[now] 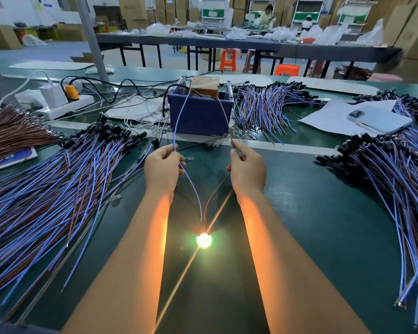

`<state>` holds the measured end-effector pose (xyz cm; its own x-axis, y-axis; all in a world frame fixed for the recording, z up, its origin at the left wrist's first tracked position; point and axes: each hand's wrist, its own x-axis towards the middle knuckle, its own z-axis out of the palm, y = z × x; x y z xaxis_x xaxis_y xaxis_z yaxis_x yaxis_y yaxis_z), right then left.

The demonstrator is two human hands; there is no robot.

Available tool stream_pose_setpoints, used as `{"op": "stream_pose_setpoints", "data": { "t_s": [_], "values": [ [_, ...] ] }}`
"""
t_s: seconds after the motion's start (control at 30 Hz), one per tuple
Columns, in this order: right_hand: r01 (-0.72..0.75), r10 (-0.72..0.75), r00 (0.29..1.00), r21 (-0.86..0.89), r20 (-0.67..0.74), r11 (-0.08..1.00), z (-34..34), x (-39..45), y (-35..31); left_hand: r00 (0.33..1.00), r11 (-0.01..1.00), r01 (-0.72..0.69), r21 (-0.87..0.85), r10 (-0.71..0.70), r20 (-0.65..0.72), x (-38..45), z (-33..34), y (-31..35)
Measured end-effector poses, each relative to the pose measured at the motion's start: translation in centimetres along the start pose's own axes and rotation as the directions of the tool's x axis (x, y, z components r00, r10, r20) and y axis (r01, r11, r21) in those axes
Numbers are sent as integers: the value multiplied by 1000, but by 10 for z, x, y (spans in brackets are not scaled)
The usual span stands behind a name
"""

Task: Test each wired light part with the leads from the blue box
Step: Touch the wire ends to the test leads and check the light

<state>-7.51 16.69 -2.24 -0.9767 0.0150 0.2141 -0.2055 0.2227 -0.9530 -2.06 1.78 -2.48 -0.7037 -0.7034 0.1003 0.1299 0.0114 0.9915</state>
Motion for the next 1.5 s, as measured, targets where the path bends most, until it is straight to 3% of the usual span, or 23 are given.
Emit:
{"op": "stream_pose_setpoints", "data": {
  "t_s": [0.1,0.2,0.3,0.43,0.57,0.8,0.9,1.07,1.2,1.27,1.37,1.5],
  "values": [
    [22,-21,1000,23,-14,999,0,0,1,1000,999,-6,-33,6,15,-3,1,3],
    [66,-62,998,153,-29,986,2,-1,-2,996,998,-11,-57,17,91,-9,7,9],
    [69,-88,995,277,55,958,7,-2,-7,973,996,13,-88,7,230,-18,16,13],
    [71,-122,982,314,145,947,16,-11,-14,929,998,13,-66,12,369,-25,21,14],
    [114,-149,984,291,102,950,16,-13,-14,932,997,51,-55,-27,361,-26,22,17],
    [255,-292,938,203,185,946,13,-17,-15,937,991,112,-74,-80,339,-25,19,19],
    [266,-306,931,204,198,942,13,-19,-15,927,981,147,-130,-91,363,-24,17,21],
    [147,-223,945,297,240,943,9,-18,-15,938,942,223,-251,-138,317,-21,15,24],
    [274,-310,888,149,339,950,10,-21,-14,944,851,277,-446,-155,291,-17,11,27],
    [203,-307,849,270,430,941,10,-24,-17,948,809,279,-518,-148,281,-16,9,27],
    [-48,-229,846,497,482,867,4,-26,-21,952,772,287,-567,-166,256,-18,10,24],
    [-186,-33,950,648,311,738,0,-27,-23,971,904,151,-399,-61,230,-28,16,17]
  ]
}}
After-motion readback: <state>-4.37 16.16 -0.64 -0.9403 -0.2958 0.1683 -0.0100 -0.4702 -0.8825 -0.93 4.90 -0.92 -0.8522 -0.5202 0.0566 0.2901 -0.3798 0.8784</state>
